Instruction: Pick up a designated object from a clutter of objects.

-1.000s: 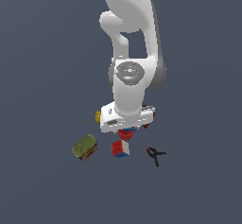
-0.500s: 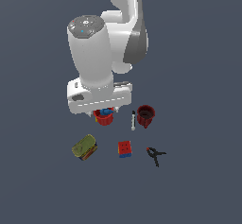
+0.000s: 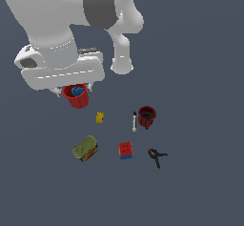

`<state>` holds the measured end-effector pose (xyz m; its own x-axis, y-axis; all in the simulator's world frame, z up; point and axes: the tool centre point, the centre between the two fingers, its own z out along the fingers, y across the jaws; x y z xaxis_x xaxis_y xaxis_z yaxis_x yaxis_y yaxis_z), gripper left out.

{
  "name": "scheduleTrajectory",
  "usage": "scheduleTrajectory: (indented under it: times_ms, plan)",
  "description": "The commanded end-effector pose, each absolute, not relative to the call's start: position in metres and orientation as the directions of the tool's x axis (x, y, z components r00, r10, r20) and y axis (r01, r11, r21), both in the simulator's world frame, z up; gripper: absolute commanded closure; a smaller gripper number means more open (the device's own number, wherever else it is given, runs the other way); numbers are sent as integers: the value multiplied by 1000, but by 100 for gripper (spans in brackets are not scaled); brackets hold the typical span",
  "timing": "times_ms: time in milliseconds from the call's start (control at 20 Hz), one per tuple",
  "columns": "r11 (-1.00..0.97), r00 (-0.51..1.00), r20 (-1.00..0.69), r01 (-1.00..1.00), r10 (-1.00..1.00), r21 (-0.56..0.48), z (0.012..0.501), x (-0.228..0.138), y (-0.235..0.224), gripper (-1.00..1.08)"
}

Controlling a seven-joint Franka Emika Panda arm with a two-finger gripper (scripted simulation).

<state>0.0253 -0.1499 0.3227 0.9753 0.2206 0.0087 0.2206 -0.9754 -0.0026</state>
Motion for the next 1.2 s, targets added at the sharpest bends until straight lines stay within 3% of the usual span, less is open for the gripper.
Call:
scheduleTrajectory:
  times_ms: [0,550,1150]
  plan:
    - [-975,975,7,221,221,-2,346,21,-170,108]
    - [-975,975,1,221,221,0,402,12,-224,108]
    - [-975,975,-1,220,220,-1,409,14,-229,108]
